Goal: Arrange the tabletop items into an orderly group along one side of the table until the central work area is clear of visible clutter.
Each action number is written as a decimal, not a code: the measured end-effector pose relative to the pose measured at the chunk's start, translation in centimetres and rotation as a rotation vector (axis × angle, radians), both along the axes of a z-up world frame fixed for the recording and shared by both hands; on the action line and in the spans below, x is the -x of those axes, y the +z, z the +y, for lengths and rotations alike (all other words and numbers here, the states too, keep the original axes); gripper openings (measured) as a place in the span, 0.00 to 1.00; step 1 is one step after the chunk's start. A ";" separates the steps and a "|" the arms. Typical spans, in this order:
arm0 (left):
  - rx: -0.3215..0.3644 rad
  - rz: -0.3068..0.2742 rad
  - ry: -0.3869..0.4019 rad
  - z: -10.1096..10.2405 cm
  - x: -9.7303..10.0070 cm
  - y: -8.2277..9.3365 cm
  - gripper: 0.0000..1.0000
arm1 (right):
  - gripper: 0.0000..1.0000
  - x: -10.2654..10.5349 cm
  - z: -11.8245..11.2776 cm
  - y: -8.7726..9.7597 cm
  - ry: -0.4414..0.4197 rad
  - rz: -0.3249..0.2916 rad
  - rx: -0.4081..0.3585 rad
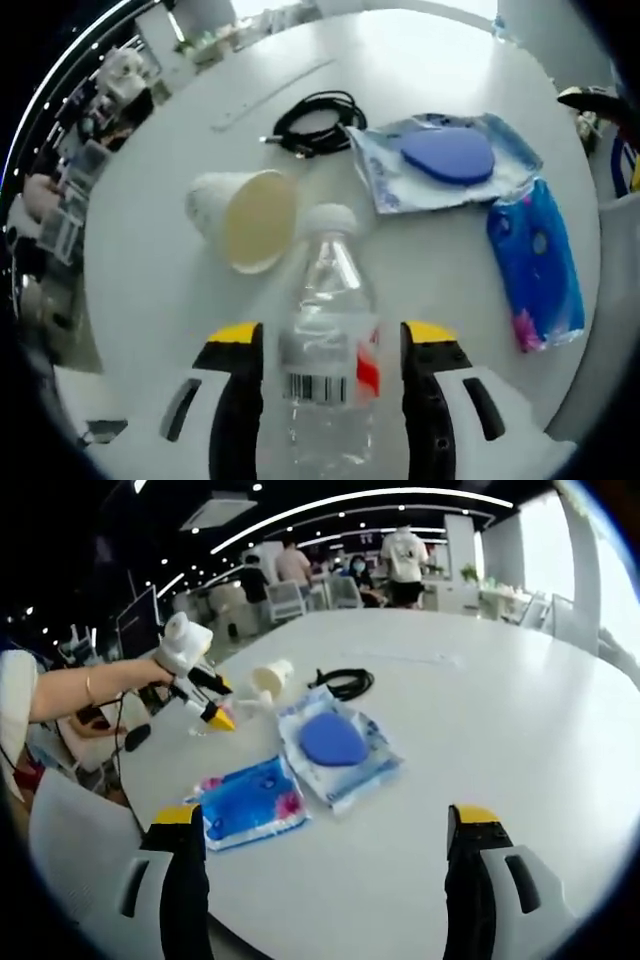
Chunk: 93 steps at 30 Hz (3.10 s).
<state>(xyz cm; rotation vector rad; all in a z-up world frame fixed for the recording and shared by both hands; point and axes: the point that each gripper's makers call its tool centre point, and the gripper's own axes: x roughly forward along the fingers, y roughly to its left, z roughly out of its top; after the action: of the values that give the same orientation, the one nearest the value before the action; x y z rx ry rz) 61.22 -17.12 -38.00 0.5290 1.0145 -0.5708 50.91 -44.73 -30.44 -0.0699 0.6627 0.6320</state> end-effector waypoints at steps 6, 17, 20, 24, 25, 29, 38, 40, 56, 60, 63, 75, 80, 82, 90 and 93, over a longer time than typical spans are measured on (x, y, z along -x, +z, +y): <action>-0.056 0.028 -0.023 0.4 0.0 -0.3 0.38 | 0.99 0.0 -0.1 -0.2 -0.007 0.011 0.002; -0.057 0.045 -0.005 0.6 0.1 -0.6 0.39 | 0.99 0.1 -0.1 -0.2 -0.009 0.016 -0.003; -0.040 0.036 -0.001 0.6 0.1 -0.5 0.38 | 0.99 0.0 -0.1 -0.2 -0.006 0.017 -0.003; -0.010 0.011 0.000 0.6 0.0 -0.3 0.37 | 0.99 0.0 -0.2 -0.2 -0.008 0.018 -0.008; -0.001 0.004 0.004 0.6 0.1 -0.3 0.37 | 0.99 0.0 -0.2 -0.2 -0.009 0.020 -0.008; 0.022 -0.004 0.009 0.5 0.2 -0.2 0.37 | 0.99 0.0 -0.2 -0.3 -0.009 0.023 -0.008; 0.085 -0.033 0.023 0.3 0.6 0.5 0.36 | 0.99 0.1 -0.2 -0.4 -0.003 0.026 -0.003; 0.151 -0.036 0.052 -0.1 0.6 1.0 0.36 | 0.99 0.1 -0.2 -0.4 -0.003 0.028 -0.003; 0.316 -0.241 0.048 -0.8 -1.5 5.4 0.36 | 0.99 0.2 -0.2 -0.5 0.004 0.028 0.001; 0.346 -0.275 0.015 -1.0 -1.5 6.2 0.37 | 0.99 0.2 -0.1 -0.5 0.005 0.028 0.003; 0.369 -0.294 -0.016 -1.4 -1.3 6.6 0.37 | 0.99 0.2 -0.1 -0.5 0.004 0.028 0.002; 0.405 -0.327 -0.107 -1.6 -0.5 7.0 0.37 | 0.99 0.4 0.0 -0.7 0.003 0.035 0.010; 0.434 -0.330 -0.124 -1.0 0.0 7.2 0.37 | 0.99 0.4 -0.1 -0.8 0.002 0.038 0.014; 0.438 -0.328 -0.146 -0.9 0.3 7.2 0.37 | 0.99 0.4 -0.2 -0.8 0.001 0.039 0.017; 0.484 -0.320 -0.176 0.0 0.8 7.4 0.37 | 0.99 0.3 -0.4 -1.0 -0.004 0.045 0.023; 0.492 -0.313 -0.178 0.5 1.1 7.3 0.37 | 0.99 0.4 -0.4 -1.1 -0.002 0.049 0.026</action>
<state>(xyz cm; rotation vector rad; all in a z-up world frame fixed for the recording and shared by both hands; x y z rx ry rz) 60.10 -16.66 -30.68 0.2579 0.5045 -0.8367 50.56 -45.17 -31.56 -0.0786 0.7181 0.6245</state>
